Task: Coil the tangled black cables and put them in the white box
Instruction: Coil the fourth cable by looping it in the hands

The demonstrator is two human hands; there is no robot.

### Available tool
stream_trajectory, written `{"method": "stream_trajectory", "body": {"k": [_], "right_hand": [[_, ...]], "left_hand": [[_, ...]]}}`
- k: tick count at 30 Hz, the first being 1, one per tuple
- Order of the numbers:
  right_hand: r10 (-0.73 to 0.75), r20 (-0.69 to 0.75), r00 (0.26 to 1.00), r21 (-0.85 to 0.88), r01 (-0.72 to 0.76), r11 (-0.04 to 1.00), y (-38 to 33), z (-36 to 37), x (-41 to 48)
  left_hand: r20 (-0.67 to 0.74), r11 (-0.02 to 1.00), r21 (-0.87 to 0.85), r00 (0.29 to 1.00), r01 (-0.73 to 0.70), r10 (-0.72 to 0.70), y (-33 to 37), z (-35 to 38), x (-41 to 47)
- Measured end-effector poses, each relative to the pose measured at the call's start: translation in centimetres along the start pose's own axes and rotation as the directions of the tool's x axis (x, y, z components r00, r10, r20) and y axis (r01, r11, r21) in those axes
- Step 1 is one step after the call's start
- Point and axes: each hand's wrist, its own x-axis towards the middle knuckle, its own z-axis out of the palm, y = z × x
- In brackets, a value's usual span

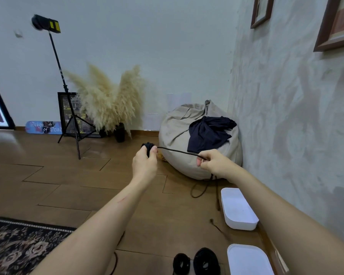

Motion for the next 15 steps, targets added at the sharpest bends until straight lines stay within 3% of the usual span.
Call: {"method": "stream_trajectory", "body": {"k": [6, 15], "right_hand": [[0.012, -0.207, 0.978, -0.019, -0.017, 1.0, 0.8, -0.2, 1.1], [-0.048, -0.172, 0.984, -0.059, 0.038, 0.998, 1.3, -0.1, 1.2]], "left_hand": [[-0.054, 0.999, -0.033, 0.999, 0.002, -0.003, 0.0, -0.5, 0.5], [-0.14, 0.995, -0.098, 0.99, 0.004, -0.018, -0.6, -3.0, 2.4]]}}
